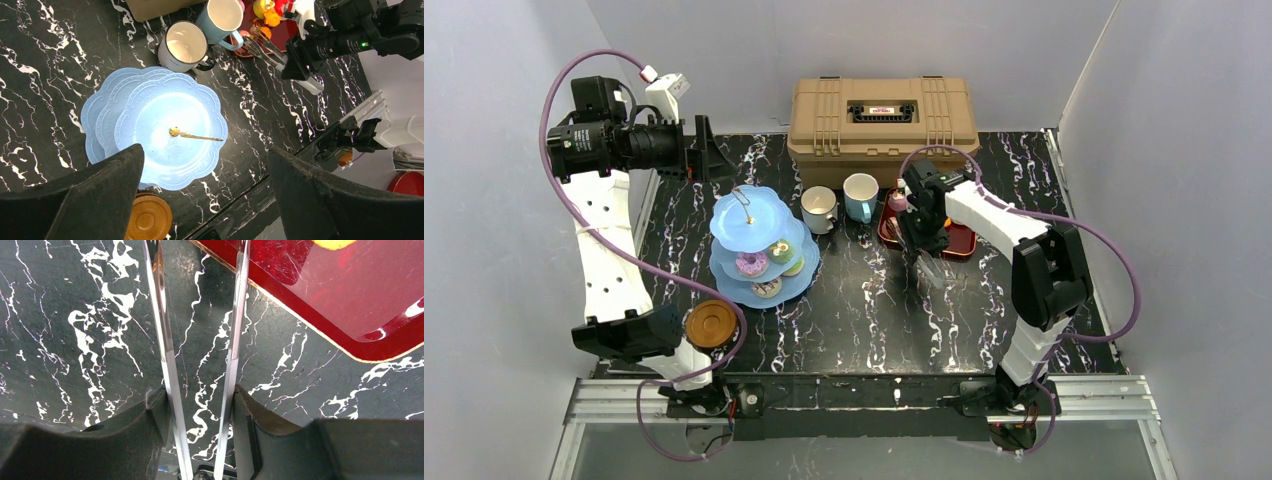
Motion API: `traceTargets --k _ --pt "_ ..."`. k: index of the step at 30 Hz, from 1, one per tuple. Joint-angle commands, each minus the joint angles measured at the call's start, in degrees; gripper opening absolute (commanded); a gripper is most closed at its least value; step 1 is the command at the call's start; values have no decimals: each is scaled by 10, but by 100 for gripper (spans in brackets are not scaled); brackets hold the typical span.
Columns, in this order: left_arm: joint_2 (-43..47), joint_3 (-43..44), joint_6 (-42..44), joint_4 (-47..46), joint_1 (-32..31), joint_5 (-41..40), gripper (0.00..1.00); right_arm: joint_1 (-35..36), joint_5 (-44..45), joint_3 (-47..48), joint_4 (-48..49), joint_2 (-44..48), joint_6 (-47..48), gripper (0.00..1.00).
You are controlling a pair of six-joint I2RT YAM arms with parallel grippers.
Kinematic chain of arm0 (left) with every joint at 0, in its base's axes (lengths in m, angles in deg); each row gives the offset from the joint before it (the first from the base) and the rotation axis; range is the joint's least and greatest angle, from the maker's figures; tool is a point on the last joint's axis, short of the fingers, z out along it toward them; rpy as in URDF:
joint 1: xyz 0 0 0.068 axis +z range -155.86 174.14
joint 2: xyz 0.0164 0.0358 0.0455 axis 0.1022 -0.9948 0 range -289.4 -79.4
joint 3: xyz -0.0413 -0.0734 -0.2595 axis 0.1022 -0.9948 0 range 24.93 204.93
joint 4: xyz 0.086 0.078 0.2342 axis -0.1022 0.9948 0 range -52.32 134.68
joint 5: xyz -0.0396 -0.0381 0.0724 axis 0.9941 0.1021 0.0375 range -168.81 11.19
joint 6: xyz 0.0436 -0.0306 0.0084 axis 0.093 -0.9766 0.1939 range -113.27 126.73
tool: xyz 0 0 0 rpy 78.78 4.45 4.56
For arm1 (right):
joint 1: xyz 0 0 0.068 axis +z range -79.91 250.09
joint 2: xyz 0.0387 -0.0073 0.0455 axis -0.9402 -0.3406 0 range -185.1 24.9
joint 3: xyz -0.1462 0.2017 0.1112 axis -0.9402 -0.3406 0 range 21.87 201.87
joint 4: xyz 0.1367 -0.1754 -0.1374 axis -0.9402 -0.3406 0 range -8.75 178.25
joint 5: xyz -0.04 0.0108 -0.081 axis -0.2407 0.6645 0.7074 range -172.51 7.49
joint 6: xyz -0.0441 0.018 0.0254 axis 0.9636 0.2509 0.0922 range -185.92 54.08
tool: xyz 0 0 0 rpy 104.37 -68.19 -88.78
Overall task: Serve the afternoon tea
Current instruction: Adjust the clamp.
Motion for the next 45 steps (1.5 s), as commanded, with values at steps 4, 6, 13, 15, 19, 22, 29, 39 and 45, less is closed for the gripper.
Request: traceTargets --k 4,6,13,15,19,22,29,39,45 --pt "19 1 5 3 6 21 91 -2 -28 -3 9 5 3 1" --pt "18 3 5 3 7 22 91 -2 -28 -10 18 13 -1 1" --pt "17 2 3 4 8 24 91 -2 -21 -9 23 29 -3 1" --pt "17 1 4 3 8 23 91 -2 -19 -8 24 38 -4 1" --pt "18 -1 5 3 9 24 91 -2 -16 -11 34 65 -7 1" --pt "17 -1 5 3 9 24 91 -2 -20 -17 41 87 -10 1" --pt "15 -1 1 1 9 28 90 -2 -18 -35 52 116 -13 1" --pt "20 -19 0 -4 9 35 90 -1 -18 -136 141 119 -35 1" --pt "29 -23 6 -4 9 30 91 35 28 -275 279 168 -88 5"
